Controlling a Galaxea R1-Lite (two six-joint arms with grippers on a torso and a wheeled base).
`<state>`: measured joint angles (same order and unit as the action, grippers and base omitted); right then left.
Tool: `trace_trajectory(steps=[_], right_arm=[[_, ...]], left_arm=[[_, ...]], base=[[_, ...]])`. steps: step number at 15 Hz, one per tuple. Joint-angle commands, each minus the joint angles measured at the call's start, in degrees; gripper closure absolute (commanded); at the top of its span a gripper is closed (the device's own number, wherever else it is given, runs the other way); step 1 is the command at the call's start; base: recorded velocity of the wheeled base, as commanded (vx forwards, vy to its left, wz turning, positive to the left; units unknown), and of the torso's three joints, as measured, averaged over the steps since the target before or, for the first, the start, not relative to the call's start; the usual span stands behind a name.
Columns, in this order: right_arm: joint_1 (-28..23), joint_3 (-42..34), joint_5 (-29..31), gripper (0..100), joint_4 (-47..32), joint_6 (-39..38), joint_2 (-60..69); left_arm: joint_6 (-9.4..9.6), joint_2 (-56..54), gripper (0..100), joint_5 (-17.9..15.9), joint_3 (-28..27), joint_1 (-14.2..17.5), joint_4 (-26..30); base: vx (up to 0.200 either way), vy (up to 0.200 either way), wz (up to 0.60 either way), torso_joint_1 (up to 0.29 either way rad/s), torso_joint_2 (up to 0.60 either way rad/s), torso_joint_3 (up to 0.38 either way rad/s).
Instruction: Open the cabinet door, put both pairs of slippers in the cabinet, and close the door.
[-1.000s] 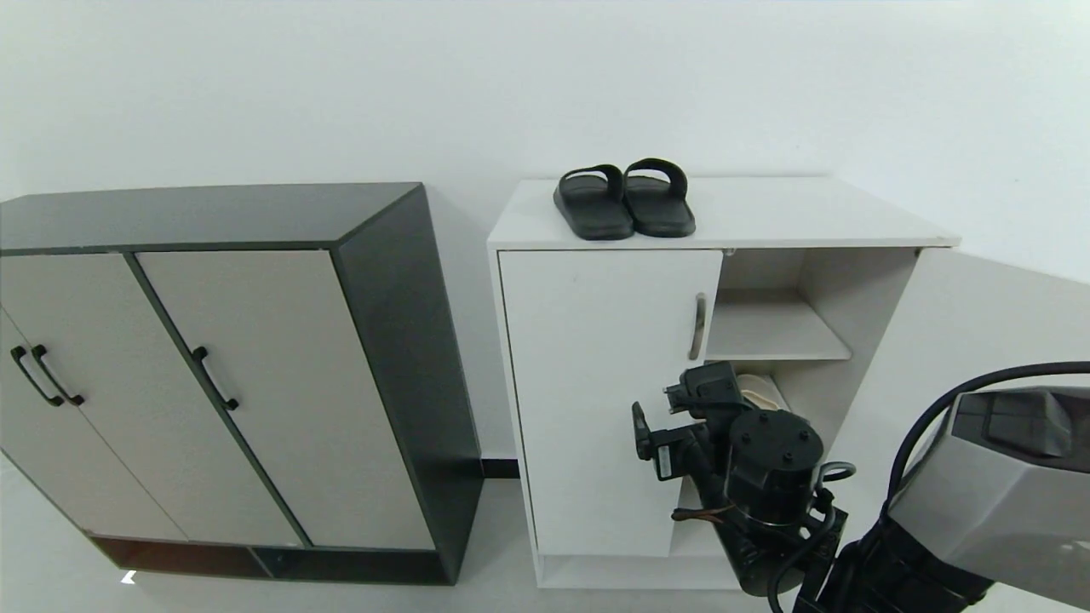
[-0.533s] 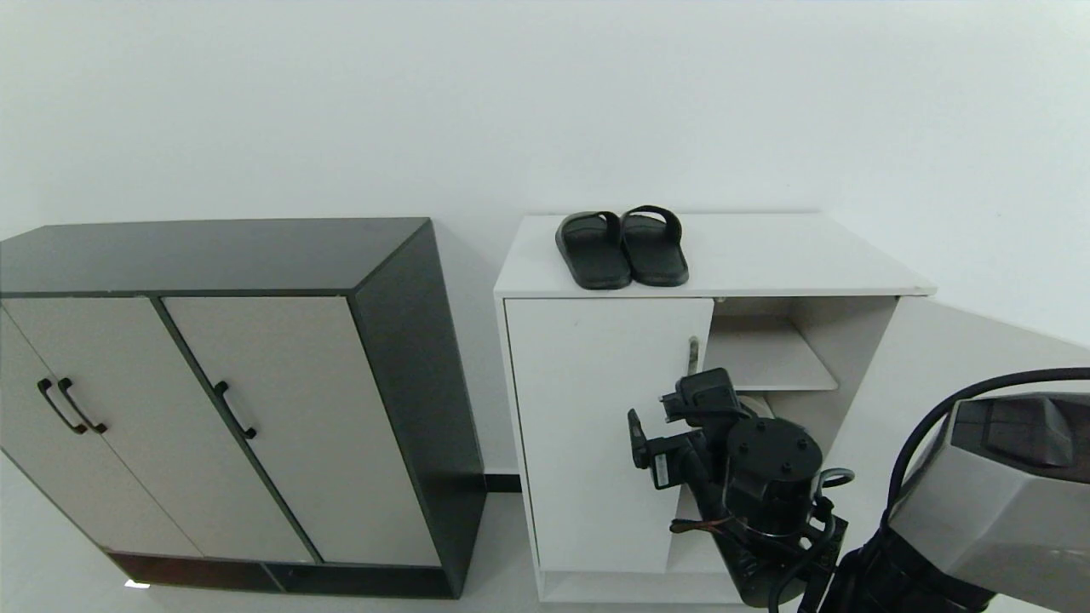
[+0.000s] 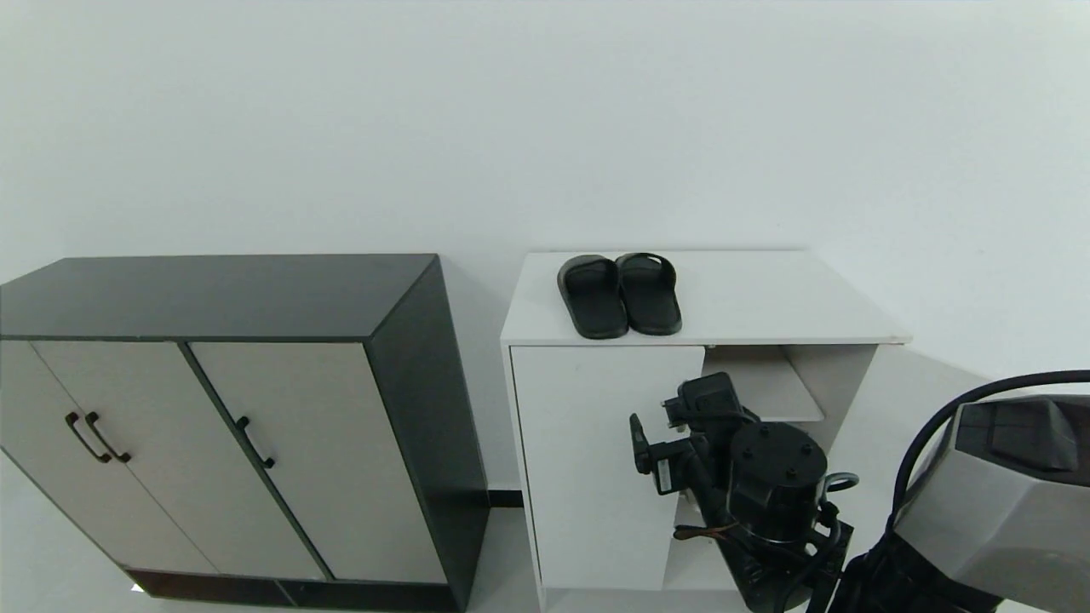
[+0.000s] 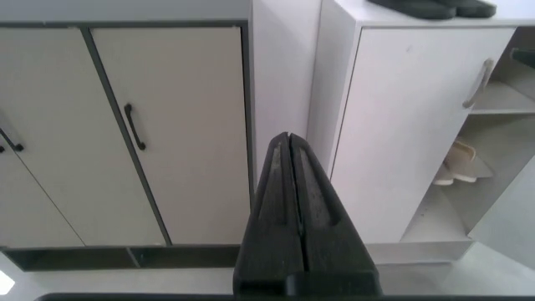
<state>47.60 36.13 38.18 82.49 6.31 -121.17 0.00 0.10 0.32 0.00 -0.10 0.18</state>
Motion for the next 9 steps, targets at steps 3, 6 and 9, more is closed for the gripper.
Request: trace_trajectory(steps=[3, 6, 9], right_arm=[[-0.06, -2.21, -5.75, 0, 2.67, 0.28, -1.43], [-0.76, -1.86, -6.63, 0, 7.51, 5.55, -2.31], [-0.49, 5.44, -6.45, 0, -11.65, -1.04, 3.31]], left_arm=[[0.00, -0.01, 100, 0.03, 0.00, 0.01, -0.01], [0.00, -0.01, 100, 0.03, 0.00, 0.01, -0.01], [0.00, -0.01, 100, 0.03, 0.00, 0.01, -0.01]], base=[[0.000, 0.000, 0.00, 0.263, -0.60, -0.330], [0.000, 0.000, 0.00, 0.085, -0.19, -0.108], [0.000, 0.000, 0.00, 0.000, 0.00, 0.000]])
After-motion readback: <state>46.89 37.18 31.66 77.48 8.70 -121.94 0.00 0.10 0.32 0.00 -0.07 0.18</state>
